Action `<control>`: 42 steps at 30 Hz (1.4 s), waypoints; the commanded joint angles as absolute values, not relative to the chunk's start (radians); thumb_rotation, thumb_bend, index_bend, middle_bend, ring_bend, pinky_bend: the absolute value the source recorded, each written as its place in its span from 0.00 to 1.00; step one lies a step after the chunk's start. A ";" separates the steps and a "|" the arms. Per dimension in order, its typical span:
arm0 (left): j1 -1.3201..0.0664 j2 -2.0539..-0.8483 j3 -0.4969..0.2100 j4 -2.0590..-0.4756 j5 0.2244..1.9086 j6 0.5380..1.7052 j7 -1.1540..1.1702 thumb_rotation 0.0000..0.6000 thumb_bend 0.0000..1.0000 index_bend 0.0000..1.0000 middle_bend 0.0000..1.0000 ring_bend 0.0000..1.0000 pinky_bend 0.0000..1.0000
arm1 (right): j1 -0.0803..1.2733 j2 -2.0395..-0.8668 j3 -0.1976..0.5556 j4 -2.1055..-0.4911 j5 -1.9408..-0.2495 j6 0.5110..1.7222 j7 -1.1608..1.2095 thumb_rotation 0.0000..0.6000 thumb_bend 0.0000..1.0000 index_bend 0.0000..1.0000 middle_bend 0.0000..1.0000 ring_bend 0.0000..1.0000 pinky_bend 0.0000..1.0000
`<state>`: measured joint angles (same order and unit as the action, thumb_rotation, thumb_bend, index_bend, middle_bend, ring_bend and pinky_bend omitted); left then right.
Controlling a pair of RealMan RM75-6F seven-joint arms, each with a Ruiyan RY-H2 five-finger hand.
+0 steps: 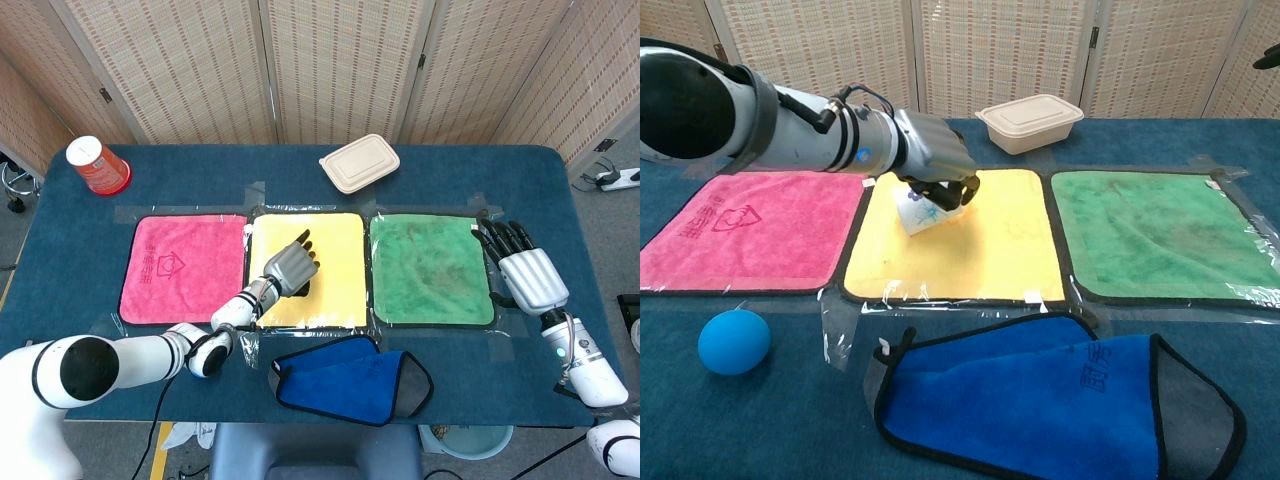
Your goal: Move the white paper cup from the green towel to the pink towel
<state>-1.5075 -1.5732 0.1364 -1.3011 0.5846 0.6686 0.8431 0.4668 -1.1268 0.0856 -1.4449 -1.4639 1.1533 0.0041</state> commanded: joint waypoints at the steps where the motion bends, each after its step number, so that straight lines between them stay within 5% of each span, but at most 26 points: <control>1: -1.496 -1.510 0.165 -1.375 0.555 0.717 0.873 0.00 0.98 0.30 0.28 0.17 0.00 | 0.466 -1.126 0.086 -1.446 -1.466 1.155 0.005 1.00 0.20 0.00 0.00 0.00 0.00; 12: -1.462 -1.337 0.237 -1.553 0.473 0.798 0.927 0.00 0.98 0.32 0.29 0.19 0.00 | 0.460 -1.121 0.092 -1.455 -1.470 1.165 0.017 1.00 0.20 0.00 0.00 0.00 0.00; 21: -1.429 -1.264 0.175 -1.662 0.561 0.878 0.876 0.00 0.98 0.29 0.29 0.18 0.00 | 0.461 -1.117 0.093 -1.469 -1.477 1.165 0.009 1.00 0.20 0.00 0.00 0.00 0.00; 31: -1.394 -1.363 0.132 -1.580 0.615 0.834 0.846 0.00 0.98 0.17 0.18 0.09 0.00 | 0.453 -1.116 0.091 -1.471 -1.471 1.164 0.012 1.00 0.20 0.00 0.00 0.00 0.00; 42: -1.400 -1.501 0.143 -1.453 0.558 0.791 0.916 0.00 0.98 0.20 0.16 0.08 0.00 | 0.449 -1.125 0.089 -1.455 -1.474 1.163 0.030 1.00 0.20 0.00 0.00 0.00 0.00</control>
<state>-1.3993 -1.4857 0.1368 -1.4674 0.5686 0.7936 0.9017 0.4492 -1.1243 0.0889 -1.4560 -1.4733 1.1628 0.0295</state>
